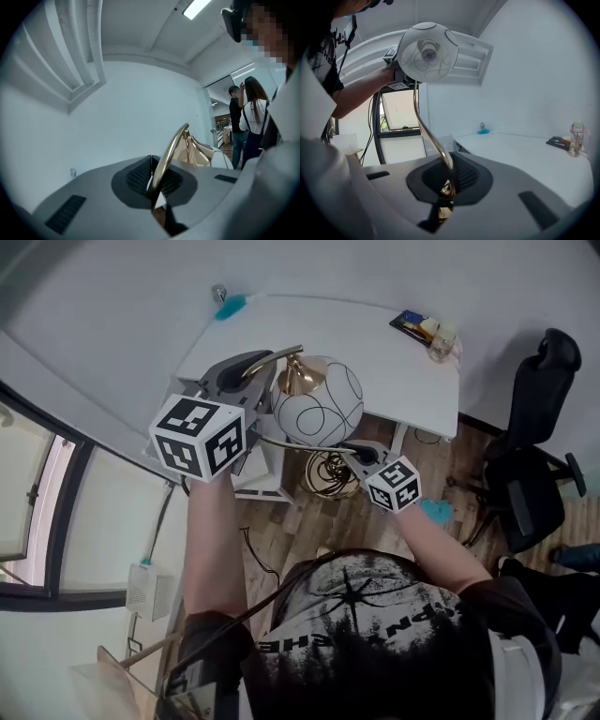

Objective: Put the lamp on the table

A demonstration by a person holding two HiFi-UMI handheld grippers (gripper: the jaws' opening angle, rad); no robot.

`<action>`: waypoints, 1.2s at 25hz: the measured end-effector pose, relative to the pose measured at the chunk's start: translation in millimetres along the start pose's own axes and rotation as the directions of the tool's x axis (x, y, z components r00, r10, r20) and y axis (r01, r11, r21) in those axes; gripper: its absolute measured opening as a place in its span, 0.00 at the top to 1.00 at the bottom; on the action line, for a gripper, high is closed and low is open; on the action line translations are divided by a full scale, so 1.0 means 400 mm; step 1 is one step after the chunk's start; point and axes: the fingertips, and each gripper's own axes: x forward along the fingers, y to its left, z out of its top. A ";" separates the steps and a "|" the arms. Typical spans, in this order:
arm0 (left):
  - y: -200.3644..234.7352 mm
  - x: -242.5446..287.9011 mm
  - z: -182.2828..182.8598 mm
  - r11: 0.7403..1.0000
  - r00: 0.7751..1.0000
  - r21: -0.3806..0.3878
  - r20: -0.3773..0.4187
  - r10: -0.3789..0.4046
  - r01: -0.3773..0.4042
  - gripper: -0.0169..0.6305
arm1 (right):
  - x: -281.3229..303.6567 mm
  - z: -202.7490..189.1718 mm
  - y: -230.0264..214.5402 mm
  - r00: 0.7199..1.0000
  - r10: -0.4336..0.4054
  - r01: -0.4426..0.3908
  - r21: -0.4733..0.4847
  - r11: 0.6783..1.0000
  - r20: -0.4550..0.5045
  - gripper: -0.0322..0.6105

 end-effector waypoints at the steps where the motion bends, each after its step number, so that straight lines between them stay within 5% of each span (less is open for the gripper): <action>1: 0.015 0.003 -0.004 1.000 1.000 0.001 0.002 -0.008 0.008 0.95 | 0.014 0.000 -0.001 1.000 -0.009 0.009 0.002 1.000 0.001 0.92; 14: 0.163 0.042 -0.066 0.993 0.993 -0.011 0.028 -0.114 0.114 0.95 | 0.147 -0.009 -0.029 0.993 -0.121 0.122 0.019 0.992 -0.012 0.92; 30: 0.215 0.112 -0.106 0.992 0.992 -0.024 0.021 -0.122 0.123 0.95 | 0.194 -0.032 -0.086 0.992 -0.119 0.121 0.048 0.992 -0.041 0.92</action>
